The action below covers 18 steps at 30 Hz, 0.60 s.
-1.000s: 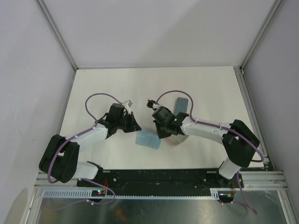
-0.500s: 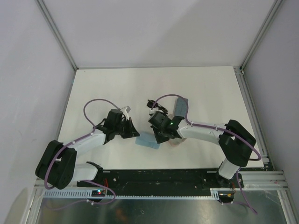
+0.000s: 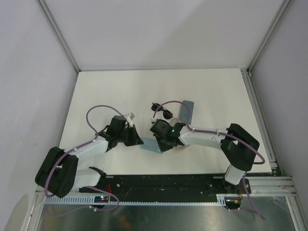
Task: Organize the sunglasses
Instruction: Fold the glasses cleaning cloth at the center of the board.
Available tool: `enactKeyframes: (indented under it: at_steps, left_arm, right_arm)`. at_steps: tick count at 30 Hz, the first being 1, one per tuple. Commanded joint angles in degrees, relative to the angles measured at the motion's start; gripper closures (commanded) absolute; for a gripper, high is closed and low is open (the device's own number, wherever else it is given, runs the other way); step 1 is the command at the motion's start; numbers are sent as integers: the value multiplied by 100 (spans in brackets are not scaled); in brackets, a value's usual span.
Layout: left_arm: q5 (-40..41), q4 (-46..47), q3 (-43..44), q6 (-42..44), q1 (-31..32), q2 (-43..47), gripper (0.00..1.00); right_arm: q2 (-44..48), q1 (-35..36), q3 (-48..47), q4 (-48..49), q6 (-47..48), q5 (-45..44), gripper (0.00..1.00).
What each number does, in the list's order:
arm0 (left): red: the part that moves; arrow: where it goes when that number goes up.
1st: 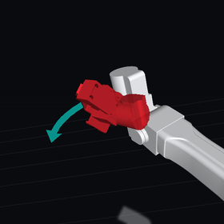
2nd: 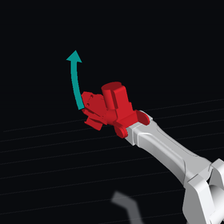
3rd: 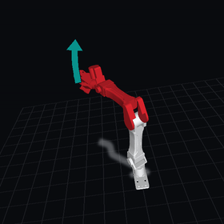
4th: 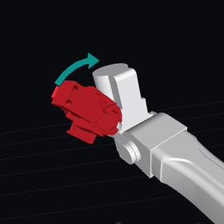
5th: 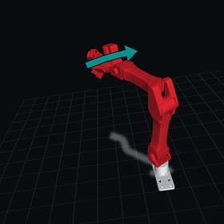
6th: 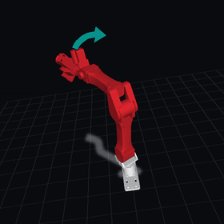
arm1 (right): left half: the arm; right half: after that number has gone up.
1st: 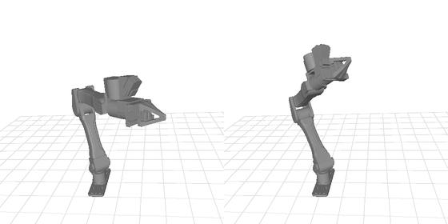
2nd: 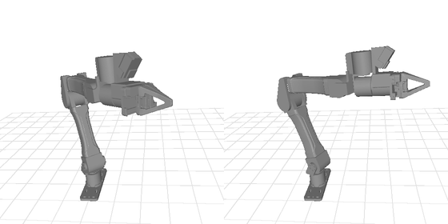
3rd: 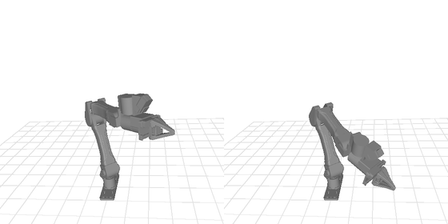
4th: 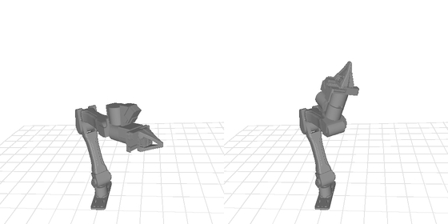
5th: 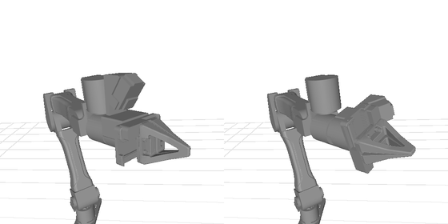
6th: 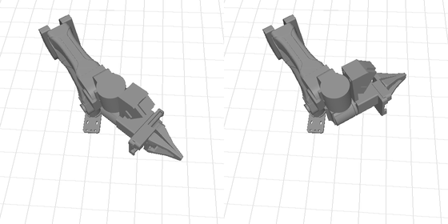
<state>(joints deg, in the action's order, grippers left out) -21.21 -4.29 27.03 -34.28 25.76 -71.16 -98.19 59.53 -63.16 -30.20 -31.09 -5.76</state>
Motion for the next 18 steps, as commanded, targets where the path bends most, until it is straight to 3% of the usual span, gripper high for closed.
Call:
enactKeyframes:
  at_steps: [1,14,18]
  left_arm:
    - [-53,55,-92,-43,73,169,97]
    - [-28,60,-140,-35,122,36,96]
    - [8,55,-164,-26,137,32,91]
  right_arm:
    - [-54,51,-98,-87,-42,-183,100]
    - [-169,80,-24,9,-63,-176,100]
    - [-202,92,-19,32,-68,-180,96]
